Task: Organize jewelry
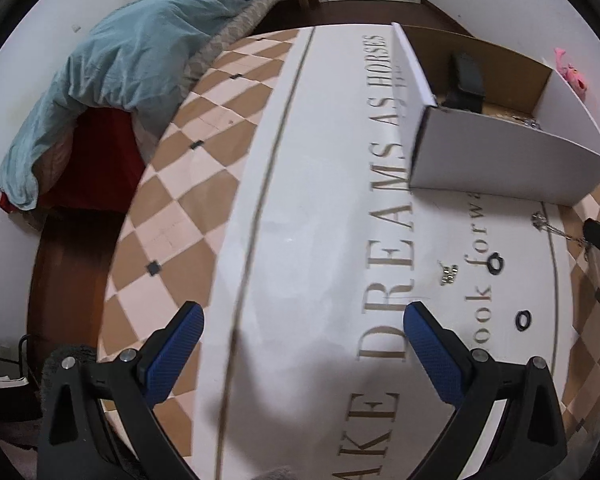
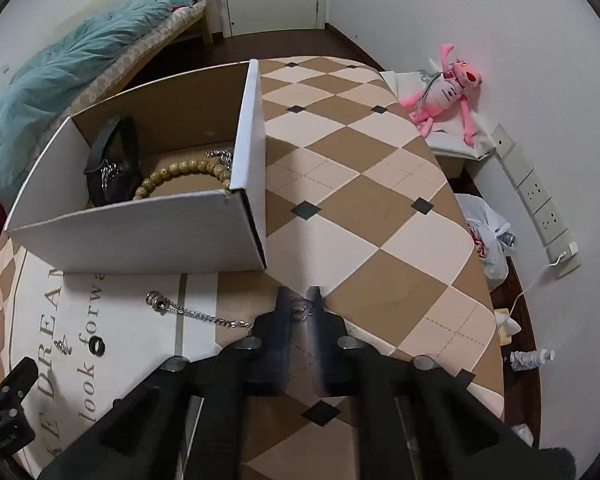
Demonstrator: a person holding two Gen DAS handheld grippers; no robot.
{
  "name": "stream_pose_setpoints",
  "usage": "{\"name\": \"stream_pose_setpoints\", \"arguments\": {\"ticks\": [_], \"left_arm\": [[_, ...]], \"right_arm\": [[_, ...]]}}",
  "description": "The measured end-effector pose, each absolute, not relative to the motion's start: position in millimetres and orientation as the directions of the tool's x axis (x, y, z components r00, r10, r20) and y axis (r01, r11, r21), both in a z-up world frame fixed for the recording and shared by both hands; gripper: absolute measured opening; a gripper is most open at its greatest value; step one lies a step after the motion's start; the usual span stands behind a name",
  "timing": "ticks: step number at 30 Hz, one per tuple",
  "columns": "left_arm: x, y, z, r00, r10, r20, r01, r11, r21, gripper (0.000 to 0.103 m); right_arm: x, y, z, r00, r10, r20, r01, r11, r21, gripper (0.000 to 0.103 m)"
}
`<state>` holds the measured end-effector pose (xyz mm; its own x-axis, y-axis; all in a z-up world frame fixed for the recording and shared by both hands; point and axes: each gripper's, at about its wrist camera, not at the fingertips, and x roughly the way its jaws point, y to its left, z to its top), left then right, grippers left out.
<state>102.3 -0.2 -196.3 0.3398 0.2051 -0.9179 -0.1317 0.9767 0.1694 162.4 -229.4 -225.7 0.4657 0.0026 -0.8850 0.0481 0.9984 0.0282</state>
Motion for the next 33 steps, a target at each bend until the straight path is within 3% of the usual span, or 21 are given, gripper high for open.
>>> {"name": "stream_pose_setpoints", "arguments": {"ticks": [2,13,14,15,17,18,20,24,26,28,33], "left_arm": [[103,-3,-196,0.345,0.171,-0.923,-0.122,0.983,0.136,0.101],[115,-28,-199,0.361,-0.016,-0.932,-0.062,0.997,-0.041,0.099],[117,-29,-200,0.365,-0.025,-0.931,-0.061,0.997,-0.051,0.089],[119,-30,-201,0.365,-0.029,-0.930,-0.058,0.997,-0.053,0.070],[122,-33,-201,0.377,-0.013,-0.926,-0.046,0.998,-0.033,0.051],[122,-33,-200,0.386,-0.014,-0.922,-0.039,0.999,-0.032,0.030],[123,-34,-198,0.393,-0.021,-0.919,-0.034,0.999,-0.037,0.011],[123,-23,-197,0.400,-0.039,-0.916,-0.045,0.997,-0.061,0.010],[122,-16,-196,0.405,-0.035,-0.914,-0.052,0.997,-0.061,0.010],[118,-7,-192,0.413,-0.028,-0.910,-0.062,0.996,-0.059,0.010],[112,21,-182,0.431,-0.004,-0.902,-0.104,0.993,-0.054,0.010]], "right_arm": [[155,-233,-222,0.466,0.013,-0.885,0.048,0.998,0.040,0.001],[105,-272,-209,0.443,0.110,-0.890,0.115,0.977,0.178,0.001],[105,-274,-210,0.435,0.127,-0.892,0.119,0.973,0.196,0.001],[106,-275,-211,0.419,0.144,-0.896,0.121,0.970,0.212,0.001],[107,-277,-213,0.406,0.165,-0.899,0.138,0.961,0.239,0.001],[108,-276,-213,0.404,0.170,-0.899,0.139,0.960,0.244,0.001],[111,-278,-212,0.398,0.176,-0.900,0.140,0.958,0.250,0.001],[118,-266,-203,0.415,0.213,-0.885,0.101,0.956,0.277,0.005],[125,-252,-198,0.418,0.244,-0.875,0.045,0.957,0.288,0.018],[132,-235,-195,0.428,0.252,-0.868,-0.021,0.963,0.269,0.042],[152,-191,-199,0.428,0.234,-0.873,-0.149,0.971,0.187,0.045]]}}
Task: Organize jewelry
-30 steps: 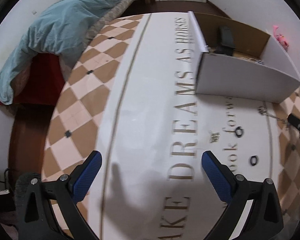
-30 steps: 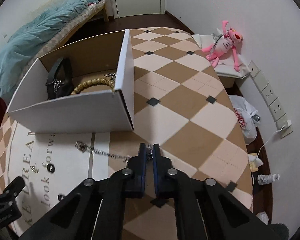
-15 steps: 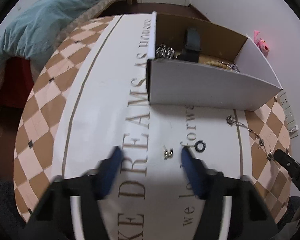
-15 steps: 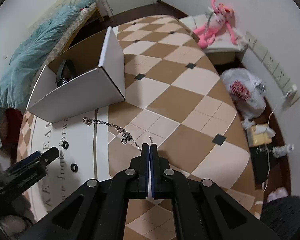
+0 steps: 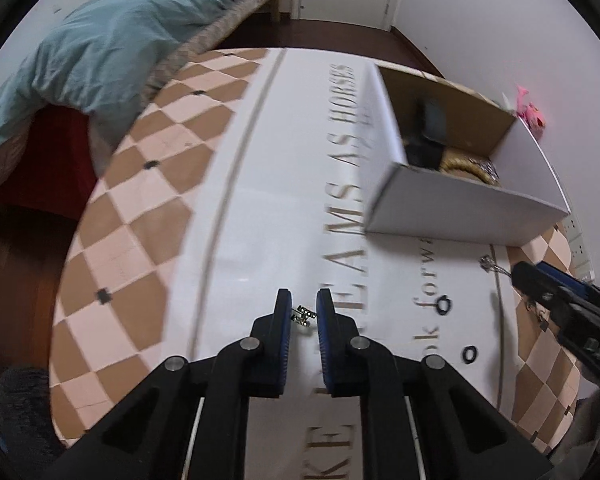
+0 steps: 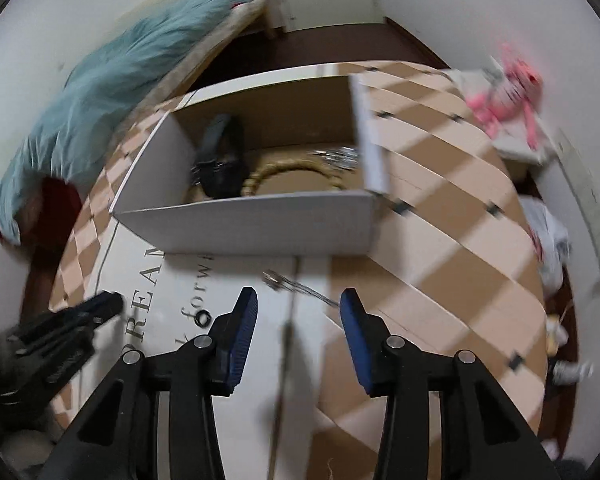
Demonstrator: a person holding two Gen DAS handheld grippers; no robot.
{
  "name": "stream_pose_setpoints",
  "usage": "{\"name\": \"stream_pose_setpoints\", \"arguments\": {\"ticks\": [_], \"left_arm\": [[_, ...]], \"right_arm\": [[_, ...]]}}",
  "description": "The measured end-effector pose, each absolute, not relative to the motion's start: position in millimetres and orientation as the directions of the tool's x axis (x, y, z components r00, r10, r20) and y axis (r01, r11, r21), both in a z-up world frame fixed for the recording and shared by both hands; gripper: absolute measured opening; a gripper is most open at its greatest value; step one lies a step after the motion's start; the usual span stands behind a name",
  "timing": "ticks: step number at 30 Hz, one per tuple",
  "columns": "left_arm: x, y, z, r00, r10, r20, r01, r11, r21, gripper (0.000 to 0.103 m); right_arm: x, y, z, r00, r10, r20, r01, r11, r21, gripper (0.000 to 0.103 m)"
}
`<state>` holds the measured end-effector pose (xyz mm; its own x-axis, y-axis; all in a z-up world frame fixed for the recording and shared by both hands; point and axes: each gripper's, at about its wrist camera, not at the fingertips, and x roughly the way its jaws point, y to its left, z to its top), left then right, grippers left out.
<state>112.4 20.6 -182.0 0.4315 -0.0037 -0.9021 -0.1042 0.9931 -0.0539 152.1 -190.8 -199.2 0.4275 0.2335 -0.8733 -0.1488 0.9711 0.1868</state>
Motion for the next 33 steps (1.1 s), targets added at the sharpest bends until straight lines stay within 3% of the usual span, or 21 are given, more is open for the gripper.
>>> {"name": "stream_pose_setpoints", "arguments": {"ticks": [8,9,10,15,27,33], "left_arm": [[110,38,-180,0.432,0.023,-0.902,-0.131,0.991,-0.037,0.010],[110,38,-180,0.431,0.021,-0.902,-0.130,0.991,-0.039,0.010],[111,37,-179,0.432,0.018,-0.902,-0.127,0.991,-0.041,0.010],[111,25,-166,0.455,-0.011,-0.890,-0.094,0.994,-0.060,0.010],[140,-3,-82,0.542,-0.193,-0.818,0.022,0.976,-0.216,0.010],[175,-6,-49,0.577,-0.235,-0.782,0.055,0.967,-0.250,0.010]], "right_arm": [[169,-157,-222,0.431,0.130,-0.893,-0.209,0.977,0.042,0.042],[167,-156,-222,0.439,0.129,-0.889,-0.209,0.977,0.039,0.015],[167,-156,-222,0.439,0.134,-0.888,-0.213,0.976,0.042,0.013],[155,-174,-197,0.475,0.207,-0.855,-0.179,0.974,0.137,0.012],[147,-214,-56,0.608,0.377,-0.699,-0.188,0.924,0.334,0.012],[179,-212,-9,0.633,0.403,-0.661,-0.225,0.913,0.341,0.012]]}}
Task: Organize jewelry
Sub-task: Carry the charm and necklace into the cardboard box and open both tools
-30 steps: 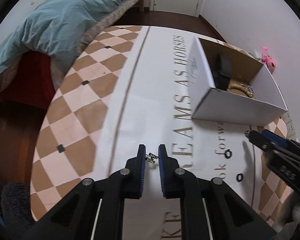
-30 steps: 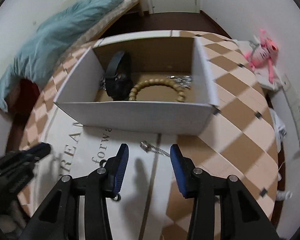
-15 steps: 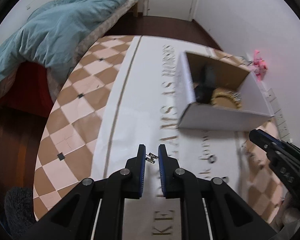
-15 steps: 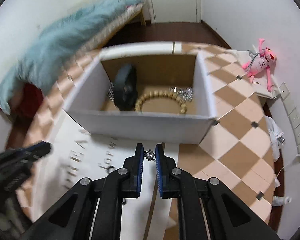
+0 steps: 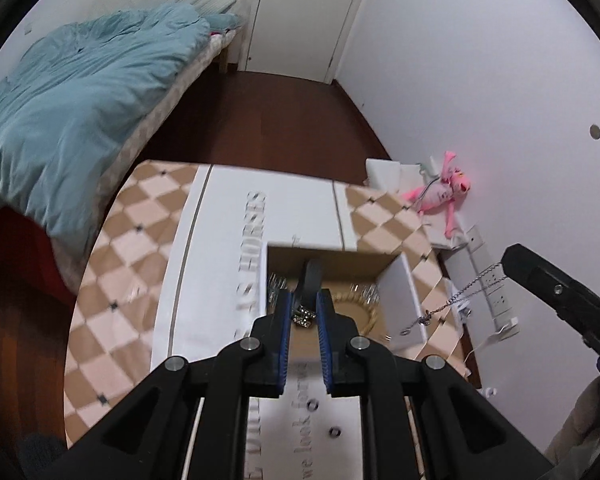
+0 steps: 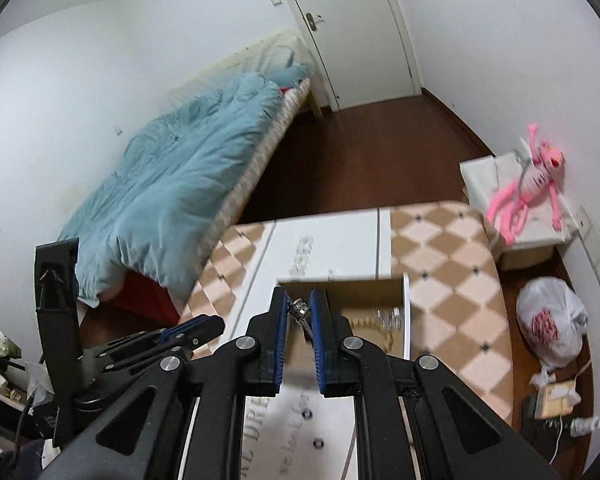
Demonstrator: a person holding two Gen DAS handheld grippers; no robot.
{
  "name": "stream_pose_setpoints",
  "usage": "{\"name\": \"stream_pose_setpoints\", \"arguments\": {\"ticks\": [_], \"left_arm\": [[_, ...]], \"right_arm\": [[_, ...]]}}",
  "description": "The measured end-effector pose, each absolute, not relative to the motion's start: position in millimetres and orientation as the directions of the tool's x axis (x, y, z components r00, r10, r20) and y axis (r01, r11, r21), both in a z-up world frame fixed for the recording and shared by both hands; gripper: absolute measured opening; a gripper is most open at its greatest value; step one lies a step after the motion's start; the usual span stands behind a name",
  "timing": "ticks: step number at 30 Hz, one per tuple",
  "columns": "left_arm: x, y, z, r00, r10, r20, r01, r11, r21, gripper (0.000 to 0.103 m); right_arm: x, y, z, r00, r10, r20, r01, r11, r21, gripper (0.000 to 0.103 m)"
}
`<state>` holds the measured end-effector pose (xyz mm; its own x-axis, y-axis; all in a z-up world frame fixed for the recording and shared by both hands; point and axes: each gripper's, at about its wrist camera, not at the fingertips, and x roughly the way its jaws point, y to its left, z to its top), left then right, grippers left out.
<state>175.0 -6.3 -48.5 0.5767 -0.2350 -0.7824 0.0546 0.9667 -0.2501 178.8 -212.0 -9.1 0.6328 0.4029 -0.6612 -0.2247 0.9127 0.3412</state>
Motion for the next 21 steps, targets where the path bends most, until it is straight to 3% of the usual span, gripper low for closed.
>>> {"name": "stream_pose_setpoints", "arguments": {"ticks": [12,19,20,21], "left_arm": [[234,-22,-108,0.355,-0.328,-0.875,0.062,0.943,-0.328,0.010],[247,-29,-119,0.289,-0.288,-0.913,0.041,0.957,-0.289,0.012],[249,-30,-117,0.299,-0.269,-0.916,0.044,0.962,-0.269,0.019],[250,-30,-115,0.305,-0.257,-0.917,0.044,0.966,-0.256,0.036]], "right_arm": [[248,-224,-72,0.489,0.385,-0.783,-0.154,0.921,0.357,0.012],[268,-223,-107,0.366,0.403,-0.839,-0.141,0.915,0.378,0.013],[271,-222,-110,0.350,0.407,-0.844,-0.139,0.913,0.383,0.013],[273,-222,-113,0.329,0.415,-0.848,-0.135,0.909,0.393,0.013]]}}
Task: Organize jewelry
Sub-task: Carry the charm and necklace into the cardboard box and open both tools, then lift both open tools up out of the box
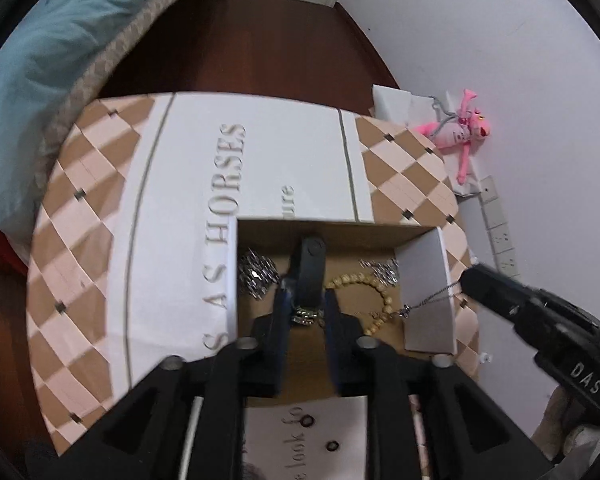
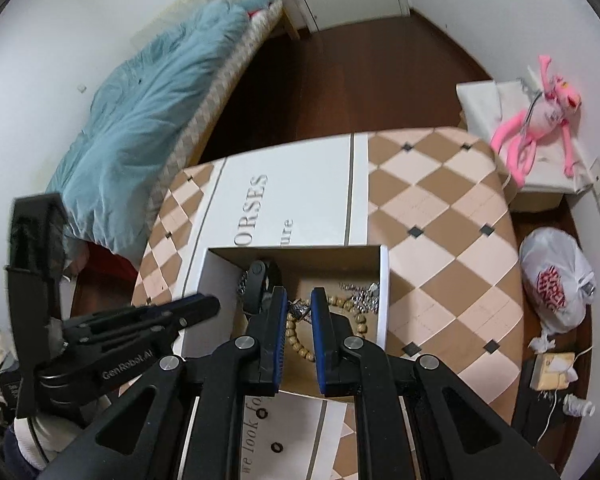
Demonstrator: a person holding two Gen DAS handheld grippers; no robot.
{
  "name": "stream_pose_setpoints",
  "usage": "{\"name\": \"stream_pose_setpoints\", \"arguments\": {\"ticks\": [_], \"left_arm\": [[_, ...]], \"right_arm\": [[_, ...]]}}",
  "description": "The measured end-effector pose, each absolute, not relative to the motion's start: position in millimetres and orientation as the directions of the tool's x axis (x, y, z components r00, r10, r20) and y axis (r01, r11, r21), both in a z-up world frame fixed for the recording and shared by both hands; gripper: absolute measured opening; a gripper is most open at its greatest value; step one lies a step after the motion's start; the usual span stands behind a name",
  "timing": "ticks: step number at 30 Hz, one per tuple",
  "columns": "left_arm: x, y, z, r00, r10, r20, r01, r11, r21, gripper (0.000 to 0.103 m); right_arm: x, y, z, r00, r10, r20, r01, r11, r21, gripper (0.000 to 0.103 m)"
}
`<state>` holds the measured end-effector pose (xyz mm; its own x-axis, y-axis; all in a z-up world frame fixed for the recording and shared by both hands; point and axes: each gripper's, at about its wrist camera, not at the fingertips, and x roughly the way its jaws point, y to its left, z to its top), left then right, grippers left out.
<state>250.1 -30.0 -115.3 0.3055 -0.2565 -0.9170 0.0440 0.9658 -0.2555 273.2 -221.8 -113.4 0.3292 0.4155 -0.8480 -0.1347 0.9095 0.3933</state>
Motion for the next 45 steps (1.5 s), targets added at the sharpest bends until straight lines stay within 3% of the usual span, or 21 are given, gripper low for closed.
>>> {"name": "stream_pose_setpoints", "arguments": {"ticks": [1,2,3,5,7,12,14,16,17,23,30,45], "left_arm": [[251,-29,-113,0.315,-0.242,-0.917,0.039,0.969,-0.243,0.049],[252,-28,-111,0.325,-0.234,-0.916,0.035,0.971,-0.236,0.079],[253,-26,-108,0.337,-0.230,-0.913,0.033,0.972,-0.233,0.090],[253,-22,-103,0.357,-0.212,-0.910,0.025,0.976,-0.217,0.090],[254,-17,-101,0.365,-0.184,-0.913,0.016,0.981,-0.191,0.090],[250,-8,-103,0.383,-0.107,-0.917,-0.016,0.992,-0.122,0.099],[247,-6,-106,0.393,-0.082,-0.916,-0.024,0.995,-0.100,0.099],[242,-6,-110,0.400,-0.047,-0.915,-0.029,0.998,-0.064,0.099],[239,-6,-112,0.404,-0.029,-0.914,-0.030,0.999,-0.045,0.099],[226,-8,-126,0.409,0.025,-0.912,-0.034,0.999,0.012,0.100],[217,-10,-123,0.424,0.029,-0.905,-0.032,0.999,0.017,0.100],[170,-20,-73,0.547,0.039,-0.836,-0.032,0.999,0.026,0.100]], "right_arm": [[275,-222,-115,0.321,0.417,-0.850,-0.131,0.909,0.397,0.013],[276,-222,-116,0.320,0.411,-0.854,-0.128,0.912,0.391,0.013],[277,-221,-117,0.317,0.405,-0.858,-0.127,0.914,0.384,0.013],[278,-222,-117,0.316,0.400,-0.860,-0.121,0.916,0.382,0.016],[277,-222,-116,0.321,0.383,-0.866,-0.122,0.924,0.364,0.026],[275,-224,-120,0.331,0.322,-0.887,-0.102,0.947,0.306,0.042],[272,-224,-123,0.345,0.249,-0.905,-0.085,0.968,0.234,0.059],[267,-220,-127,0.355,0.145,-0.923,-0.080,0.989,0.125,0.091],[264,-217,-130,0.361,0.088,-0.928,-0.077,0.995,0.064,0.096],[251,-212,-150,0.351,-0.047,-0.935,-0.050,0.996,-0.069,0.097],[238,-210,-160,0.345,-0.046,-0.937,-0.029,0.998,-0.060,0.098],[190,-217,-95,0.499,-0.065,-0.864,0.029,0.998,-0.059,0.098]]}}
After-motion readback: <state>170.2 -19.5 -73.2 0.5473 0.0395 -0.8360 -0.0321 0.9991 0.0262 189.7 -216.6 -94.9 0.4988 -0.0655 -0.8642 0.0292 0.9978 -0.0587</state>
